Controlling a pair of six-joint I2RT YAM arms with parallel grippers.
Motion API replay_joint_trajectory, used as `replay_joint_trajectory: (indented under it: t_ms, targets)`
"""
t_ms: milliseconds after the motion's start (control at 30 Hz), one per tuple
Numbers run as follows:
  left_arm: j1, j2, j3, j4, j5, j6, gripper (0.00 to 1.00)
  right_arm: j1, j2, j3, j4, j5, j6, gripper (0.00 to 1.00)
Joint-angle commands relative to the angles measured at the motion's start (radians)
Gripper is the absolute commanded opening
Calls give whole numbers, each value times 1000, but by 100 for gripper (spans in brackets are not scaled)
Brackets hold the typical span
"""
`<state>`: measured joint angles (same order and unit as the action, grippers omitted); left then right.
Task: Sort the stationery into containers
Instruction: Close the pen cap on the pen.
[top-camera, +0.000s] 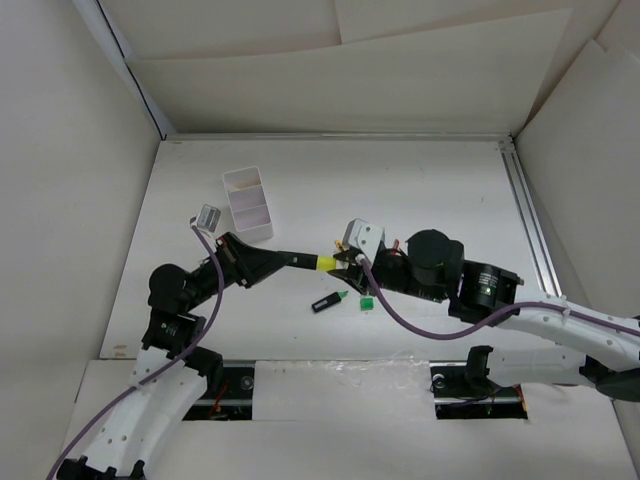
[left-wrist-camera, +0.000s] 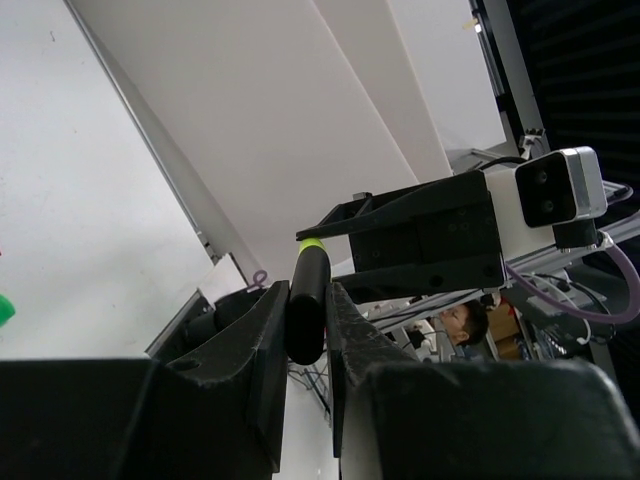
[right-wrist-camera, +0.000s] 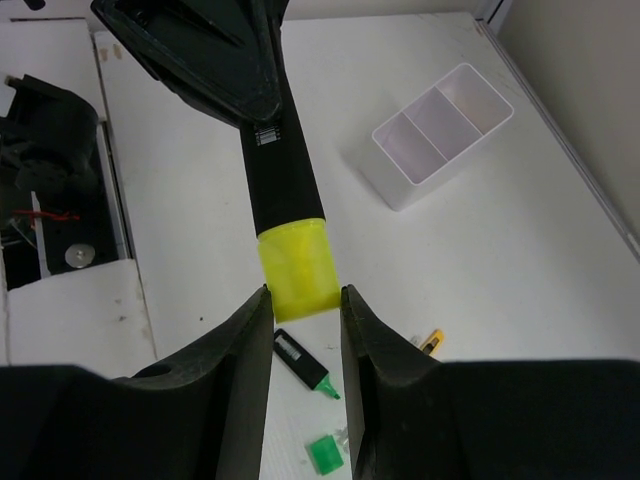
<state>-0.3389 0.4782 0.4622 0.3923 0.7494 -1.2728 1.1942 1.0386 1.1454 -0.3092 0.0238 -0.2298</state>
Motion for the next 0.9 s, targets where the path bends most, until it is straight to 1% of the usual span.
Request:
replay_joint_trajectory:
  t_ms: [0, 100, 133, 200, 300, 433, 467, 600, 700, 733, 767, 800, 867]
  targets:
    - [-35, 39, -31, -26, 206, -9, 0, 44, 35, 68, 357, -67, -20, 25]
    - [-35, 39, -31, -35, 206, -1, 0, 44, 96, 109, 367, -79, -20, 25]
    - [-35, 39, -17, -70, 197, 12, 0, 44, 110, 119, 377, -93, -29, 25]
    - [-35, 39, -7, -87, 188, 35, 0, 44, 142, 131, 389, -104, -29, 25]
    - [-35, 39, -17, -87, 188, 35, 0, 44, 152, 140, 417, -104, -29, 25]
    - [-35, 39, -54, -7, 200, -8, 0, 44, 176, 160, 443, -125, -20, 25]
    - [-35, 39, -54, -7, 200, -8, 0, 44, 176, 169, 443, -116, -20, 26]
    - [-35, 39, -54, -7, 209, -8, 0, 44, 216, 178, 443, -125, -20, 26]
    - [-35, 30, -54, -7, 209, -8, 0, 44, 216, 188, 461, -125, -11, 26]
    - [-35, 30, -54, -7, 209, -8, 0, 44, 216, 188, 461, -125, -11, 31]
    - [-35, 30, -54, -7, 209, -8, 0, 44, 216, 188, 461, -125, -11, 31]
    - [-35, 30, -54, -7, 209, -8, 0, 44, 216, 188, 461, -125, -11, 38]
    - [-35, 30, -54, -7, 200, -8, 0, 44, 205, 165, 461, -114, -11, 42]
